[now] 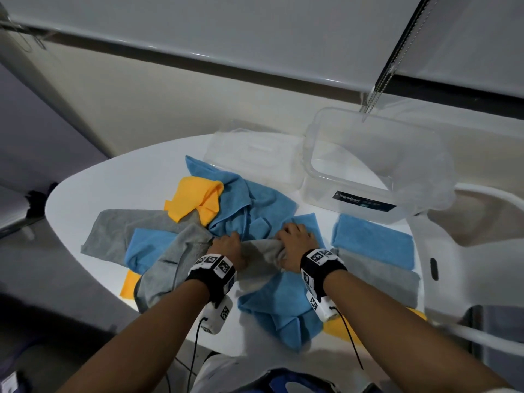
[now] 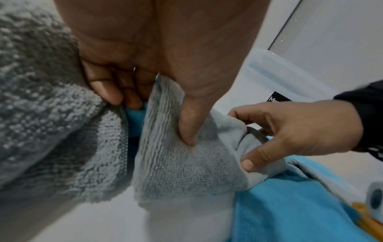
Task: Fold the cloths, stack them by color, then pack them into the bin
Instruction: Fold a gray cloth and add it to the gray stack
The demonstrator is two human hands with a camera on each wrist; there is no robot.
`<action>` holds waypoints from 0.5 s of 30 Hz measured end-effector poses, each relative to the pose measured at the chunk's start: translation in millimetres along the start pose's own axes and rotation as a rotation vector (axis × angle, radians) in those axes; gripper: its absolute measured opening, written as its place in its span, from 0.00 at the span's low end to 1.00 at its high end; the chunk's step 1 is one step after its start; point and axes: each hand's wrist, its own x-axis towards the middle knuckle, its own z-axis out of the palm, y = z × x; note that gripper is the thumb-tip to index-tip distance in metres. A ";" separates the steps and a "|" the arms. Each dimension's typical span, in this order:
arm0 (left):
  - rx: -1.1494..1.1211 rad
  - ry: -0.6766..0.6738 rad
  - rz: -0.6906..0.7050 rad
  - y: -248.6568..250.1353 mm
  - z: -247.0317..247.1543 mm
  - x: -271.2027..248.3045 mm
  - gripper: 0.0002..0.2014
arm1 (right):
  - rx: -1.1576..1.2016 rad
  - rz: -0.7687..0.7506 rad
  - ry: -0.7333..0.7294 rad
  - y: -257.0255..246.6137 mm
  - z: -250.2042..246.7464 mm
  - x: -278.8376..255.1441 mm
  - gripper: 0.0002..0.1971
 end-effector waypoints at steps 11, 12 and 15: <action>-0.300 0.111 0.076 -2.4 8.0 -24.6 0.33 | 0.076 0.046 -0.076 2.4 -22.3 -10.1 0.18; -0.314 0.097 0.069 -2.6 8.4 -25.7 0.34 | 0.088 0.036 -0.092 1.7 -24.5 -11.2 0.12; -0.341 0.076 0.074 -4.2 7.1 -29.2 0.36 | 0.176 0.023 -0.089 3.0 -30.2 -16.9 0.09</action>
